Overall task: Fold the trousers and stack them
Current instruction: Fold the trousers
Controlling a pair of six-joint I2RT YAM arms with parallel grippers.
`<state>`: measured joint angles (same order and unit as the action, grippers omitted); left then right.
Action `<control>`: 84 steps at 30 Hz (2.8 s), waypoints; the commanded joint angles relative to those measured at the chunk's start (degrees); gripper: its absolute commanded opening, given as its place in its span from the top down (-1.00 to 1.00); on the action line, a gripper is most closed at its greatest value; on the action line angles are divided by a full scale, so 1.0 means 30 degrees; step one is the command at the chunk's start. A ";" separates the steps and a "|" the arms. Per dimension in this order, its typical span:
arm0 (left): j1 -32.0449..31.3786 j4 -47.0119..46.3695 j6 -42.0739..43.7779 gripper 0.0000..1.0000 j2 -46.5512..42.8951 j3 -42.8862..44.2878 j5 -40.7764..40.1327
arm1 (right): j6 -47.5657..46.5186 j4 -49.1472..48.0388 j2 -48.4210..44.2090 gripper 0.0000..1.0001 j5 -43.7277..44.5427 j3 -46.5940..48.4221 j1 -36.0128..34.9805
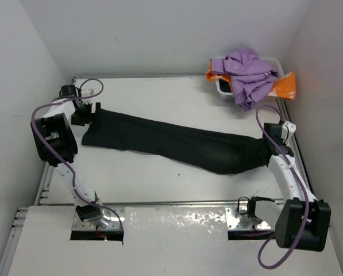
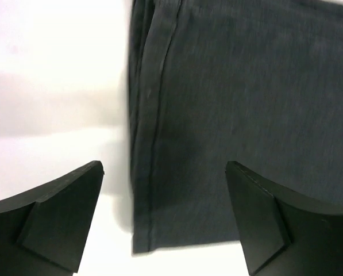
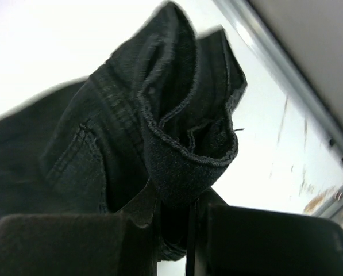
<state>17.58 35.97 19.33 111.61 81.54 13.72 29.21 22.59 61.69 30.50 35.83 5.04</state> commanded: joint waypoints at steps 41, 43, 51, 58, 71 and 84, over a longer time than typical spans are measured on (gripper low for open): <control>0.3251 0.6523 0.2228 1.00 -0.2223 0.6713 0.1636 | -0.0800 -0.1193 -0.1846 -0.48 -0.7463 -0.1134 0.6233; 0.2727 0.7549 0.2257 1.00 -0.2631 0.7765 0.2457 | -0.0831 -0.1581 -0.1348 -0.46 -0.8231 -0.1105 0.4714; -0.3072 0.8696 0.0884 1.00 -0.3777 0.9441 0.5824 | 0.1073 -0.2492 0.1816 -0.46 -0.9230 -0.1340 0.1983; -0.7491 0.6037 -0.3127 1.00 -0.4156 0.6897 0.7086 | -0.0448 -0.2195 0.3658 -0.49 -0.8965 -0.1280 0.1954; -1.4033 0.4359 -0.3924 1.00 -0.2490 0.5194 0.6123 | 0.0400 -0.5127 0.6361 -0.24 -1.0842 -0.1224 0.1778; -1.4855 0.8135 -0.0413 1.00 -0.3483 0.5925 0.2870 | -0.1035 -0.2786 0.6039 -0.30 -1.0196 0.1150 0.1778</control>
<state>-27.27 56.60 13.58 104.40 95.79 24.88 28.01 12.88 81.84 -0.21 36.38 10.81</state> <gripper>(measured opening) 0.066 0.646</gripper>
